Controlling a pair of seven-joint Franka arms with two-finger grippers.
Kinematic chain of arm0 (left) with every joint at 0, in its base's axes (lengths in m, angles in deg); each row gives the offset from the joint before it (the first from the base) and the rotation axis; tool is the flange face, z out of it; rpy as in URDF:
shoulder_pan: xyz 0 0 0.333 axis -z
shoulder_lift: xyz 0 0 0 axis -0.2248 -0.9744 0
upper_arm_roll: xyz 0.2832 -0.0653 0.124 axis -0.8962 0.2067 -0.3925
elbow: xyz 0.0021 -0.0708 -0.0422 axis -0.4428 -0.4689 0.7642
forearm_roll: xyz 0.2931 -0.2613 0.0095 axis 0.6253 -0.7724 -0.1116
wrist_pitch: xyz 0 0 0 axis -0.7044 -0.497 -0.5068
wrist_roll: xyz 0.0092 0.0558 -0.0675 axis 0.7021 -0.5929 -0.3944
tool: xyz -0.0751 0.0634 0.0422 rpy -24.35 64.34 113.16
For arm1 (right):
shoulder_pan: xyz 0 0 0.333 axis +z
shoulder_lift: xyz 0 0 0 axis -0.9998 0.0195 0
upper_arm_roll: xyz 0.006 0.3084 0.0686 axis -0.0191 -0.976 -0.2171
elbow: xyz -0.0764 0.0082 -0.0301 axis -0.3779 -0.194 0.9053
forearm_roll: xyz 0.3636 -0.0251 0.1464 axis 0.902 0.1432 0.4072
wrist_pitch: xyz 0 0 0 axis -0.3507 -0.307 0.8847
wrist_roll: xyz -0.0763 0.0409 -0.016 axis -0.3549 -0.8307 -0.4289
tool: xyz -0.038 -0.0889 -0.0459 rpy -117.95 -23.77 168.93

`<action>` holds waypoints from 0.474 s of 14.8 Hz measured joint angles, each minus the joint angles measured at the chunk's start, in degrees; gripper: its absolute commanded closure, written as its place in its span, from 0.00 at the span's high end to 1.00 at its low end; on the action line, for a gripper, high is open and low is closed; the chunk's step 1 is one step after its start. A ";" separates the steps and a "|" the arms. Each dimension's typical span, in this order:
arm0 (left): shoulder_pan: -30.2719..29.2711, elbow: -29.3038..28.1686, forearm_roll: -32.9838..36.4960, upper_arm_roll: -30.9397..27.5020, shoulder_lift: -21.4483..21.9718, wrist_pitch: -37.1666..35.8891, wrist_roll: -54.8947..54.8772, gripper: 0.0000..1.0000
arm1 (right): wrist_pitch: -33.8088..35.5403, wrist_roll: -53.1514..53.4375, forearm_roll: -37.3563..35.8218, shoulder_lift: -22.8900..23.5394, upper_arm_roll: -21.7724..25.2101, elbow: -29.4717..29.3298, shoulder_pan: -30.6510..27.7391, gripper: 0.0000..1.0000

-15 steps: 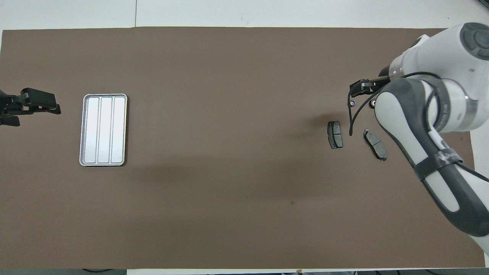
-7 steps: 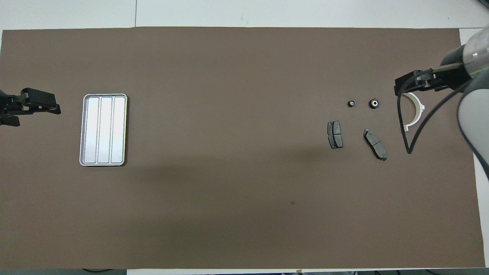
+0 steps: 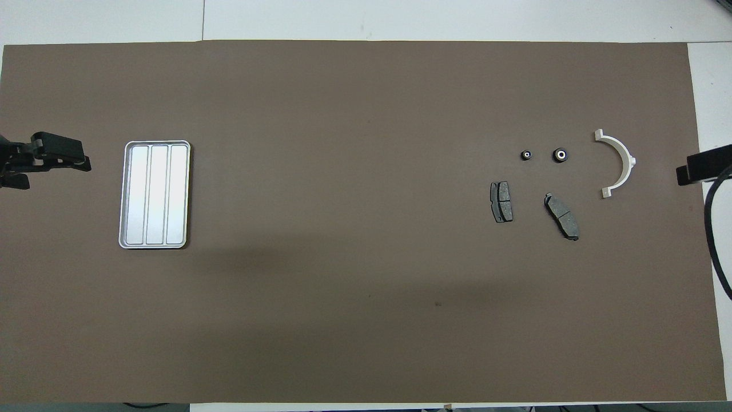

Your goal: Place bearing gear from tray to pile

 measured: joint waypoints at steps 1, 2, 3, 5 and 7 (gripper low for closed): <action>0.00 0.00 0.00 0.00 0.00 0.00 0.00 1.00 | -0.33 0.00 0.00 -0.16 0.00 0.47 -0.10 1.00; 0.00 0.00 0.00 0.00 0.00 0.00 0.00 1.00 | -0.40 0.00 0.00 -0.20 0.00 0.54 -0.15 1.00; 0.00 0.00 0.00 0.00 0.00 0.00 0.00 1.00 | -0.40 0.00 0.00 -0.22 0.00 0.53 -0.17 1.00; 0.00 0.00 0.00 0.00 0.00 0.00 0.00 1.00 | -0.41 0.00 0.00 -0.23 -0.01 0.61 -0.36 1.00; 0.00 0.00 0.00 0.00 0.00 0.00 0.00 1.00 | -0.42 0.00 0.00 -0.08 -0.02 0.92 -1.06 1.00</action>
